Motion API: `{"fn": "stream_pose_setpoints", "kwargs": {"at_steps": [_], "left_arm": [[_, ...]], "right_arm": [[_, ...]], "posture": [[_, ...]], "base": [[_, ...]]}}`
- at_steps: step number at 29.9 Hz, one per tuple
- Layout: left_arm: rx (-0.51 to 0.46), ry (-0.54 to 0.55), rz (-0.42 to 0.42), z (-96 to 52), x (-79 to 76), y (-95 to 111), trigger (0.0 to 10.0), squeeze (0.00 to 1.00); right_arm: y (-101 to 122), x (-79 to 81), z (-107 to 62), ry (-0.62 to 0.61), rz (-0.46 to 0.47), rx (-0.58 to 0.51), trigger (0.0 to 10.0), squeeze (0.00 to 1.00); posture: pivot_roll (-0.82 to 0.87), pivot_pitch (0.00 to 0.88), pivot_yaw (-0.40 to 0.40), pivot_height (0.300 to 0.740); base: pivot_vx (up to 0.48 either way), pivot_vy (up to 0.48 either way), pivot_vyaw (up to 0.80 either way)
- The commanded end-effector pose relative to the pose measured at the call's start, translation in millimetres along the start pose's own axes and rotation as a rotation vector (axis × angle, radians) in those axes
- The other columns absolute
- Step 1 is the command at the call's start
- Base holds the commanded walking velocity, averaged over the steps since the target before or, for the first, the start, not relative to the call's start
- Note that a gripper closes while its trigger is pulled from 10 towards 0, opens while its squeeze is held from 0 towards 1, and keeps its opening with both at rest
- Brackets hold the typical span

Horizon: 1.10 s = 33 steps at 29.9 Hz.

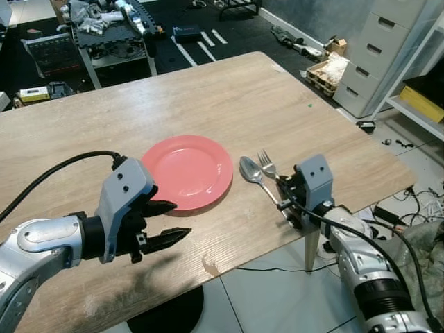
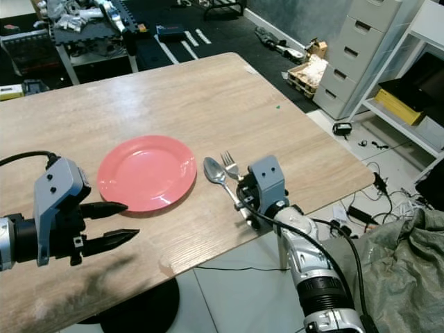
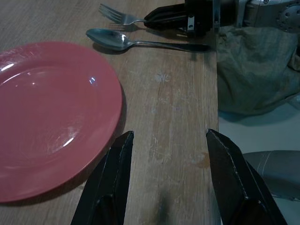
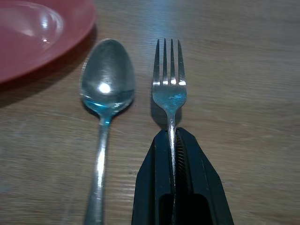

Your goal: Setting the table

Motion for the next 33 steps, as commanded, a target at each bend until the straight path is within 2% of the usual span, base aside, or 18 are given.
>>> {"fn": "stream_pose_setpoints", "kwargs": {"at_steps": [1,6,7,8,9,20,21,31,32,33], "left_arm": [[0.005,-0.008,-0.006,-1.0,-3.2,-1.3,10.0,0.00],[0.004,-0.008,-0.007,-0.8,-3.0,-1.3,10.0,0.00],[0.003,-0.008,-0.007,-0.6,-2.9,-1.2,10.0,0.00],[0.003,-0.008,-0.007,-0.6,-2.9,-1.2,10.0,0.00],[0.002,-0.009,-0.008,-0.3,-2.8,-1.1,10.0,0.00],[-0.002,-0.011,-0.008,1.5,-2.1,-0.7,10.0,0.00],[-0.004,-0.011,-0.007,2.1,-1.8,-0.4,10.0,0.00],[-0.007,-0.003,-0.003,2.8,-0.6,-0.3,10.0,0.00],[-0.008,-0.003,-0.003,3.0,-0.5,-0.2,10.0,0.00],[-0.010,-0.003,-0.003,3.3,-0.6,-0.1,10.0,0.00]], "right_arm": [[-1.5,-3.6,-0.8,-0.011,-0.007,0.001,10.0,0.15],[-2.1,-5.2,-1.2,-0.010,-0.010,0.001,10.0,0.18],[-2.5,-5.3,-1.8,-0.005,-0.014,0.002,10.0,0.23],[-2.5,-5.3,-1.8,-0.005,-0.014,0.002,10.0,0.23],[-2.8,-4.8,-2.7,0.005,-0.017,0.001,10.0,0.31],[-3.3,0.1,-4.3,0.043,-0.017,-0.004,10.0,0.31],[-3.4,0.0,-3.7,0.040,-0.015,-0.004,10.0,1.00],[2.1,-4.6,-0.8,0.005,-0.018,-0.024,10.0,1.00],[3.3,-5.6,-0.8,-0.001,-0.019,-0.029,10.0,0.87],[5.7,-7.4,-1.2,-0.011,-0.016,-0.039,10.0,0.00]], "posture": [[0.17,0.115,0.112,0.740],[0.17,0.115,0.112,0.740],[0.17,0.114,0.113,0.740],[0.17,0.114,0.113,0.740],[0.17,0.113,0.113,0.740],[0.16,0.110,0.114,0.740],[0.16,0.108,0.114,0.740],[0.16,0.097,0.110,0.740],[0.16,0.095,0.110,0.740],[0.16,0.094,0.109,0.740]], "base": [[0.000,0.000,0.00],[0.000,0.000,0.00],[0.000,0.000,0.00],[0.000,0.000,0.00],[0.000,0.000,0.00],[0.000,0.000,0.00],[0.000,0.000,0.00],[0.000,0.000,0.00],[0.000,0.000,0.00],[0.000,0.000,0.00]]}}
Point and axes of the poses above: a point about 5 cm out from each wrist's last joint towards the gripper, its own z axis pointing out of the wrist towards the gripper, its own y axis along the axis of the wrist's last joint, x = y × z, the point moved 1 cm from there along z, pointing out of the wrist towards the gripper, and after that the axes turned 2 degrees about z, right-handed, at the moved point
